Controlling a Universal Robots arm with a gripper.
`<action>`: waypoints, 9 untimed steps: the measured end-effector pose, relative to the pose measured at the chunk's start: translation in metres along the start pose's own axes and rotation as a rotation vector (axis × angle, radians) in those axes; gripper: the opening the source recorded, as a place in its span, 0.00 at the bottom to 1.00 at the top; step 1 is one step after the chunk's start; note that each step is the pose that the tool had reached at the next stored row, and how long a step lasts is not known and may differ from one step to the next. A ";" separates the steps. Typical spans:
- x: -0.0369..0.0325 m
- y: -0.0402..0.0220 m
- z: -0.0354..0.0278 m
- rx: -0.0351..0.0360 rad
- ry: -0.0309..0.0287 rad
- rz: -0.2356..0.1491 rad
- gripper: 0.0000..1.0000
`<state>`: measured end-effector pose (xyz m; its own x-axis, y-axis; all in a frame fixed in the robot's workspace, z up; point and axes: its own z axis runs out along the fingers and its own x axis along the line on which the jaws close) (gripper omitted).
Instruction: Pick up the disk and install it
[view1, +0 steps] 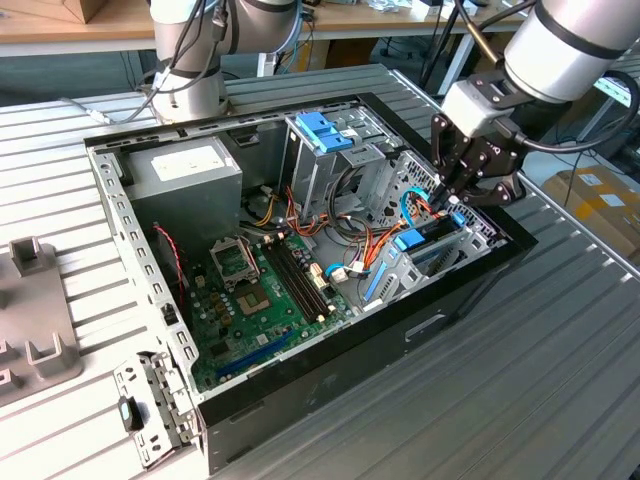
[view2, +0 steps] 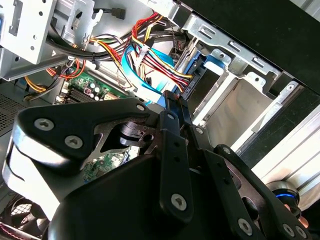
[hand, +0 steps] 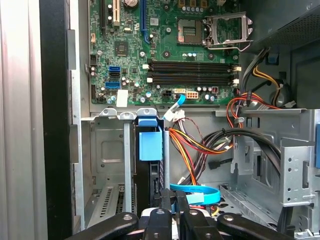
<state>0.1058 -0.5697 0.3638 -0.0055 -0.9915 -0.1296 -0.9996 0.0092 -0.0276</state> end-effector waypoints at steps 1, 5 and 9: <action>0.0000 0.0000 0.0002 0.0000 0.0000 0.000 0.16; 0.0009 0.0001 0.0012 0.0000 -0.0002 0.000 0.16; 0.0027 0.0005 0.0015 0.0001 0.0000 0.000 0.16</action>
<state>0.1053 -0.5721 0.3620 -0.0055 -0.9915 -0.1297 -0.9996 0.0092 -0.0277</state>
